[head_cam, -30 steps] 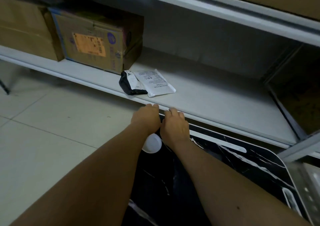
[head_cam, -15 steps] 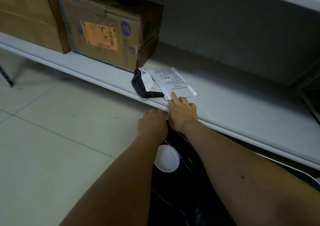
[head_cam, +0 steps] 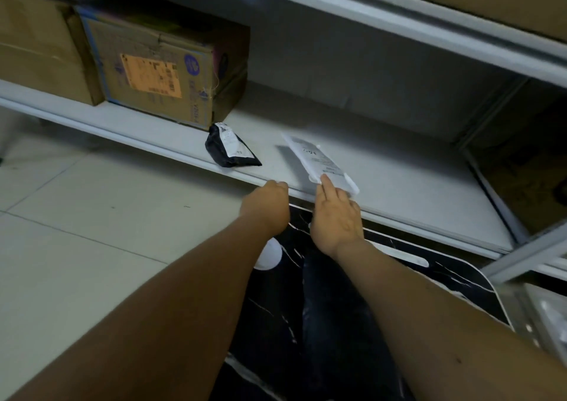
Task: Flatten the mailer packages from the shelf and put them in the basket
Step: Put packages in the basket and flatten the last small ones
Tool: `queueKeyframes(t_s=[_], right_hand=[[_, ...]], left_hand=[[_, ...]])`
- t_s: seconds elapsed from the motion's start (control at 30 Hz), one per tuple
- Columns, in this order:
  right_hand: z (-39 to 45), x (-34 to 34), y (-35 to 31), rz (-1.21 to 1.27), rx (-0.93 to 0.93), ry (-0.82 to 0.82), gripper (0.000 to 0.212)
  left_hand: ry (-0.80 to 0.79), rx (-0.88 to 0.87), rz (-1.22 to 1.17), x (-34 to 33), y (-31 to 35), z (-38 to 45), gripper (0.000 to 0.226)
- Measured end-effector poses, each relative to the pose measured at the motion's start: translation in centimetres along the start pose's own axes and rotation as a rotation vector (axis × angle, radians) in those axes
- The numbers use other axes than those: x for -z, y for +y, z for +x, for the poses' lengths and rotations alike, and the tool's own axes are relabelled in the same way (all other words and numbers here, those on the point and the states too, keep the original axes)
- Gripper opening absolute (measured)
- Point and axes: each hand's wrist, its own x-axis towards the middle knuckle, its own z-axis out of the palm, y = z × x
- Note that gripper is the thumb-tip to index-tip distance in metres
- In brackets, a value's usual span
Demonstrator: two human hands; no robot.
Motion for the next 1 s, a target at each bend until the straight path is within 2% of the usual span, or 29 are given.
queueKeyframes(t_s=[0.13,0.23,0.3,0.5,0.7,0.8,0.9,1.0], right_hand=[[-5.1,0.6,0.7,0.008,-0.015,-0.019,0.069],[-9.1,0.8,1.1,0.012,-0.018,-0.028,0.067],[-11.1,0.6,1.2,0.023,-0.022,-0.045,0.069],[-17.7,0.3,1.6,0.062,-0.028,-0.073,0.067],[-22.4,0.1,1.8,0.078,0.055,-0.062,0.052],[-24.0,-0.3,2.1,0.163,0.145,-0.021,0.036],[-25.3,-0.7,2.5,0.241,0.228,-0.031,0.027],[-25.7,-1.2,3.4,0.287,0.121,0.067,0.03]], left_hand=[[-0.074,-0.05,-0.081,0.0,3.2,-3.3,0.038],[-0.14,-0.087,-0.143,-0.7,5.8,-6.6,0.062],[-0.204,-0.083,-0.16,-1.4,7.2,-8.3,0.069],[-0.274,-0.107,-0.1,-2.7,9.2,-13.0,0.055],[-0.291,-0.109,-0.038,-3.6,9.5,-16.9,0.047],[-0.292,-0.115,0.015,-4.6,8.6,-18.6,0.032],[-0.306,-0.079,0.109,-5.4,7.7,-19.6,0.028],[-0.245,-0.005,0.16,-5.9,7.6,-20.1,0.028]])
